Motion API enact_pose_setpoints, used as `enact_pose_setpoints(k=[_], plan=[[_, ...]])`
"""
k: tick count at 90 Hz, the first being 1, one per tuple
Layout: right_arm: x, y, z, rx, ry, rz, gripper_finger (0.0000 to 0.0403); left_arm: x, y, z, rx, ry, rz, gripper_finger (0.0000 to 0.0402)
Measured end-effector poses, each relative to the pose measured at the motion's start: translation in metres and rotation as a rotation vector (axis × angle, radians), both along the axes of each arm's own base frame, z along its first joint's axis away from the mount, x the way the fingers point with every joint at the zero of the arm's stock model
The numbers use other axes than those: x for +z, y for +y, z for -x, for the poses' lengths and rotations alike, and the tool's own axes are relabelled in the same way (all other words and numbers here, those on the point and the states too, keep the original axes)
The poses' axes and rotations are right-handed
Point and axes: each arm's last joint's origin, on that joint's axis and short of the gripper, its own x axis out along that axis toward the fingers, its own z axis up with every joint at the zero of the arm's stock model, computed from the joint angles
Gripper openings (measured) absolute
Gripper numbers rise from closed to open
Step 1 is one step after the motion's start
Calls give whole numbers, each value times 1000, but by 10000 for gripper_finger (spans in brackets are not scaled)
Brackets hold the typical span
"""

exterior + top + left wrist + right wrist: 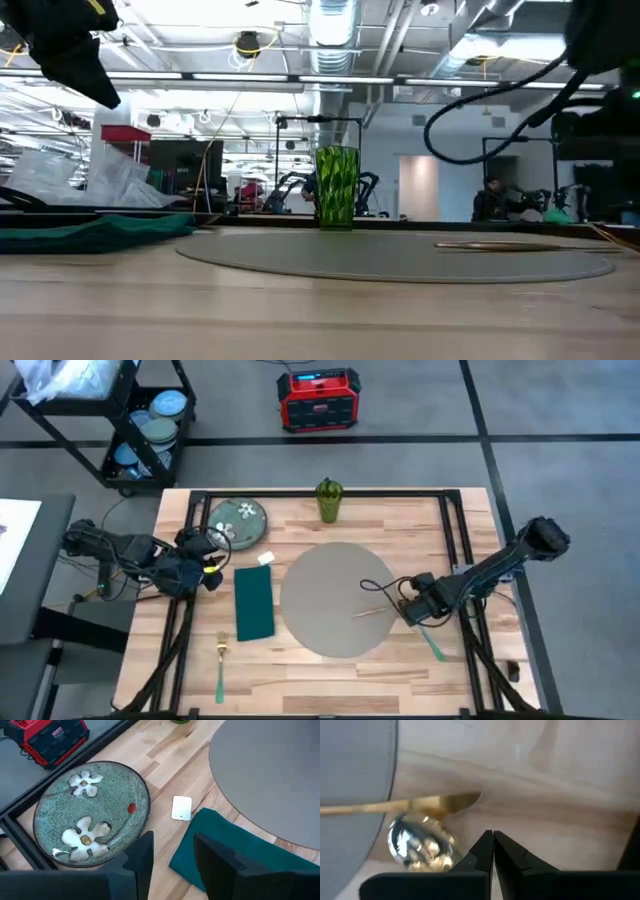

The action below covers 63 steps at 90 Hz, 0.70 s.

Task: Set table place
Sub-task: Adjust the gold knife on the gray table mat

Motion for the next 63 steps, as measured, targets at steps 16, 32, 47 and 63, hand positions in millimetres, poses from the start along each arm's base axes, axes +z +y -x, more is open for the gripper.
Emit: enact_pose_setpoints(k=[16, 32, 47, 63], plan=[[-10, -6, 1, -14, -26, -12, 0, 0, 0, 0, -1, 1, -1, 123], [-11, -19, -3, -36, -24, -9, 0, 0, 0, 0, 1, 2, -16, 123], [-11, -42, -12, 8, -32, -28, 0, 0, 0, 0, -8, 10, -29, 123], [-7, -65, -25, 49, -98, 33, 0, 0, 1, 0, -8, 10, -30, 123]])
